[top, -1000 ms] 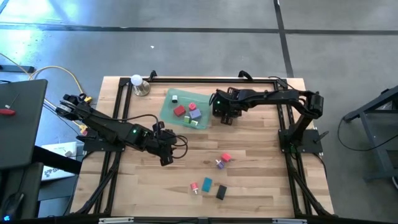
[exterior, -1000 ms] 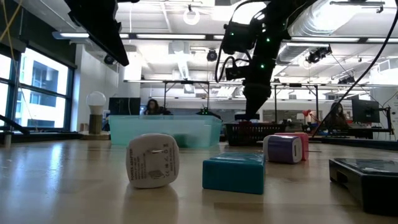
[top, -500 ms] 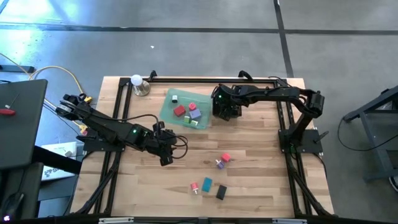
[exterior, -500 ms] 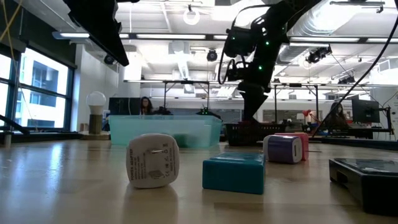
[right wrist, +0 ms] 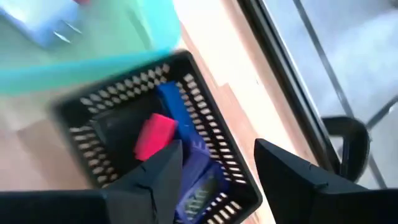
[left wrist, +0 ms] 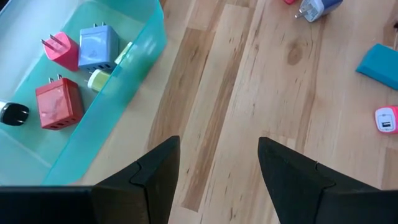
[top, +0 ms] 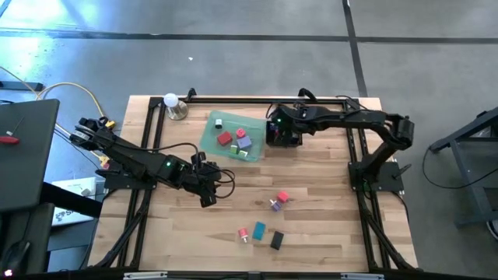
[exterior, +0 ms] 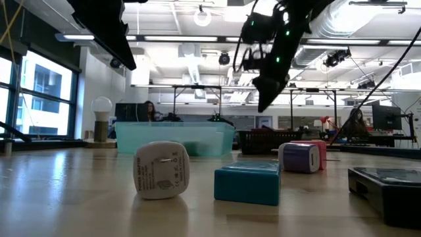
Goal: Pick & Place Office items
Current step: Put the pink charger adapter into the green bin
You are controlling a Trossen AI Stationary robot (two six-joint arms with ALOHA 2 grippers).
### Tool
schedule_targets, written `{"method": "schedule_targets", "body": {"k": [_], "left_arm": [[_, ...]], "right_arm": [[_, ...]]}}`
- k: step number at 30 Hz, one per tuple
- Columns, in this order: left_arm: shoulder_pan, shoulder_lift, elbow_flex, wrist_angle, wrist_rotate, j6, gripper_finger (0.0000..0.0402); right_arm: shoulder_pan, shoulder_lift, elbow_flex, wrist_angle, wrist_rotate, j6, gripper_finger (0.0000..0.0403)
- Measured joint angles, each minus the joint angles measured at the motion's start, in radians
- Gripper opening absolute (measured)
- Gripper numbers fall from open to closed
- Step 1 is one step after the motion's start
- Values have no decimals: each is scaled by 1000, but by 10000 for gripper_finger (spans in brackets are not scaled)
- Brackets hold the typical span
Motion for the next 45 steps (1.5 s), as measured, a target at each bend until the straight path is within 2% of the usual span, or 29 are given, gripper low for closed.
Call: {"method": "schedule_targets", "body": {"k": [4, 12, 17, 20, 27, 36, 45], "left_arm": [[0, 0, 0, 0, 0, 0, 208], [0, 2, -1, 1, 0, -4, 208], [0, 2, -25, 1, 0, -20, 208], [0, 2, -49, 0, -1, -22, 208], [0, 2, -61, 7, -2, -19, 208], [0, 2, -61, 16, -2, 24, 208], [0, 2, -61, 59, -2, 132, 208]], "right_arm": [[74, -81, 0, -3, -27, 38, 190], [219, -197, 0, -87, -178, 179, 190], [281, -193, 0, -155, -287, 307, 190], [336, -161, 0, -152, -352, 312, 190], [450, -79, 0, -161, -429, 353, 190], [565, 15, 0, -124, -429, 369, 190], [584, 91, 0, -120, -392, 540, 190]]}}
